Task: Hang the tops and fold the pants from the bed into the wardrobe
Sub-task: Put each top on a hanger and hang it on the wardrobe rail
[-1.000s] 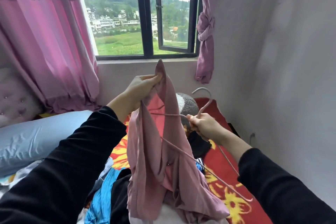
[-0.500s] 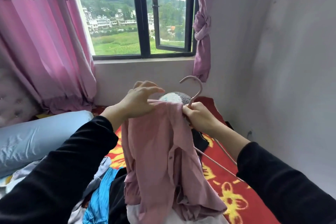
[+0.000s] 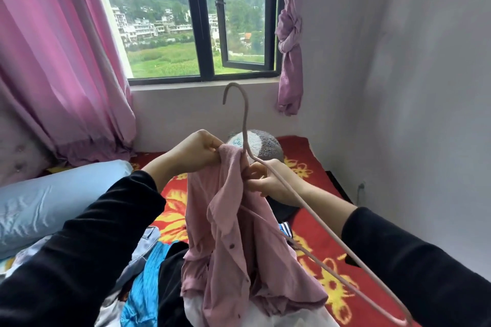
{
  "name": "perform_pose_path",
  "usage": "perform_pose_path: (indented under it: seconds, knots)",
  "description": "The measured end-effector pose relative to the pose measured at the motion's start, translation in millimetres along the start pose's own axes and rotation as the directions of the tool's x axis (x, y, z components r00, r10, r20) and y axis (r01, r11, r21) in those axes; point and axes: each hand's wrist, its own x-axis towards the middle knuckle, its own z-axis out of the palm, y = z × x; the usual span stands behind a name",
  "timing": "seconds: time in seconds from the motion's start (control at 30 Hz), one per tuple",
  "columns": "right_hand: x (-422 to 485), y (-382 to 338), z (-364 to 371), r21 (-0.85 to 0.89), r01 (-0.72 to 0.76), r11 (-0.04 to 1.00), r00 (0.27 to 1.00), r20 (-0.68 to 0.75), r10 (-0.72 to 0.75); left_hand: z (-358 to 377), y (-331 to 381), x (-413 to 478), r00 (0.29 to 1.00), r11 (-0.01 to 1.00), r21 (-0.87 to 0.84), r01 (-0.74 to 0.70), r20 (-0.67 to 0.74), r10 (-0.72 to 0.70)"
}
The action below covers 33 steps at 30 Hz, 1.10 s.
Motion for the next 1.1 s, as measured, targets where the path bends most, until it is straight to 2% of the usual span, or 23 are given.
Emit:
perform_pose_path:
  seconds: [0.07,0.23,0.33,0.4,0.47,0.6,0.63,0.7,0.73,0.77,0.8,0.87,0.93,1.0,1.07,1.1]
  knots:
    - [0.4,-2.1,5.3,-0.127,0.077,0.989,0.993,-0.083,-0.088,0.2,-0.1,-2.4,0.998,0.999,-0.048,-0.004,0.058,0.006]
    - [-1.6,-12.5,15.9,-0.111,0.197,0.974,0.955,-0.204,-0.217,0.9,-8.4,-4.6,0.990,0.991,-0.135,0.012,0.138,0.007]
    - [7.0,-5.7,13.8,-0.059,0.183,0.981,0.969,-0.160,-0.190,-2.6,-15.0,-6.2,0.992,0.981,-0.192,0.010,0.128,0.015]
    - [10.4,-1.0,10.0,0.055,0.159,0.986,0.984,-0.094,-0.154,-5.4,-19.2,-9.4,0.992,0.980,-0.197,0.023,0.129,0.002]
    - [14.4,2.0,6.7,0.162,0.094,0.982,0.994,-0.068,-0.083,-6.6,-21.0,-11.4,0.989,0.987,-0.156,0.024,0.146,-0.001]
    - [20.0,-3.3,-19.2,0.328,0.025,0.944,0.979,-0.200,0.044,-17.0,-31.0,-12.7,0.998,0.997,0.064,0.036,0.045,-0.039]
    - [18.0,-6.3,-29.9,0.357,0.033,0.933,0.982,-0.186,0.036,-21.0,-35.8,-13.4,0.999,0.996,0.086,0.037,0.018,-0.039]
    - [11.7,-13.9,-48.3,0.368,0.025,0.929,0.999,-0.048,-0.008,-27.0,-43.0,-13.5,0.999,0.995,0.095,0.021,-0.032,-0.018]
    - [9.0,-17.5,-53.5,0.282,0.007,0.959,0.999,0.030,-0.016,-28.0,-43.2,-12.8,0.998,0.995,0.095,0.009,-0.065,-0.003]
    - [9.5,-19.0,-55.3,0.100,0.011,0.995,0.998,0.068,-0.018,-27.8,-42.5,-10.9,0.995,0.997,0.083,0.001,-0.101,0.008]
    - [14.5,-15.9,-53.9,-0.139,0.024,0.990,0.999,0.036,-0.019,-26.9,-39.9,-9.0,0.991,0.998,0.061,-0.008,-0.135,0.016]
    - [27.8,0.9,-49.7,-0.501,-0.064,0.863,0.991,-0.137,-0.006,-25.9,-35.0,-4.9,0.981,0.998,0.062,-0.029,-0.190,0.041]
    - [30.5,24.1,-49.8,-0.599,-0.257,0.758,0.945,-0.320,0.068,-31.0,-37.6,-3.5,0.967,0.983,0.181,-0.029,-0.243,0.073]
    - [23.9,47.2,-57.6,-0.509,-0.374,0.775,0.896,-0.415,0.160,-40.1,-45.6,-8.2,0.953,0.937,0.347,0.037,-0.294,0.071]
    - [21.7,60.8,-68.0,-0.197,-0.419,0.886,0.836,-0.463,0.293,-44.9,-50.6,-15.6,0.948,0.875,0.472,0.109,-0.313,0.050]
    - [23.2,61.9,-71.8,0.000,-0.387,0.922,0.819,-0.461,0.343,-44.2,-52.0,-18.0,0.947,0.846,0.516,0.133,-0.319,0.046]
